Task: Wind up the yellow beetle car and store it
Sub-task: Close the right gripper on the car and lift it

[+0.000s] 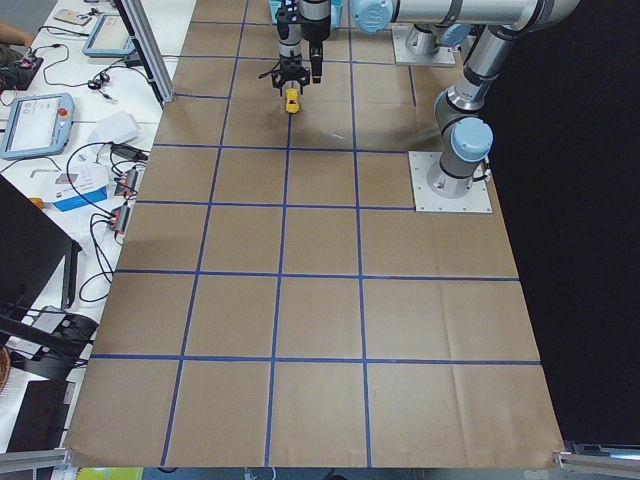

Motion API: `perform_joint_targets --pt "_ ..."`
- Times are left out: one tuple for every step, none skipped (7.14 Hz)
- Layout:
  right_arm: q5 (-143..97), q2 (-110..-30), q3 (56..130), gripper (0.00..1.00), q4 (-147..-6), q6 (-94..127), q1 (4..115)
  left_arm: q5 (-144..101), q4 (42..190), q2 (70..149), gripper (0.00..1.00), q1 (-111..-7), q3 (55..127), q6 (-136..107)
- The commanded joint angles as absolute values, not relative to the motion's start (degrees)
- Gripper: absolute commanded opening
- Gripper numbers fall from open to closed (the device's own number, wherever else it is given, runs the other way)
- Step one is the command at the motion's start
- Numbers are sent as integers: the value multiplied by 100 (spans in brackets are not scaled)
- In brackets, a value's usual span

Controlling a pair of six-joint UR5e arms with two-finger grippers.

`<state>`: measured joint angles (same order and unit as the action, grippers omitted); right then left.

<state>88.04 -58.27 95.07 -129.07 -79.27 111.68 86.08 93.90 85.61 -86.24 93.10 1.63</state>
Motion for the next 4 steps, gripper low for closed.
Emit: perform_joint_targets --pt "8824 -5810 9519 28 -12929 -7936 11250 8613 9466 8622 100 -8613 9255 158" --pt "8842 -5810 9519 13 -12929 -7937 11250 8631 9483 8605 100 -8605 9237 158" --pt "8894 -5853 9519 8 -12903 -7937 11250 8674 9475 8622 100 -8604 9203 167" --pt "8912 -5958 9475 8 -12789 -7937 11224 8736 9483 8613 100 -8604 9202 167"
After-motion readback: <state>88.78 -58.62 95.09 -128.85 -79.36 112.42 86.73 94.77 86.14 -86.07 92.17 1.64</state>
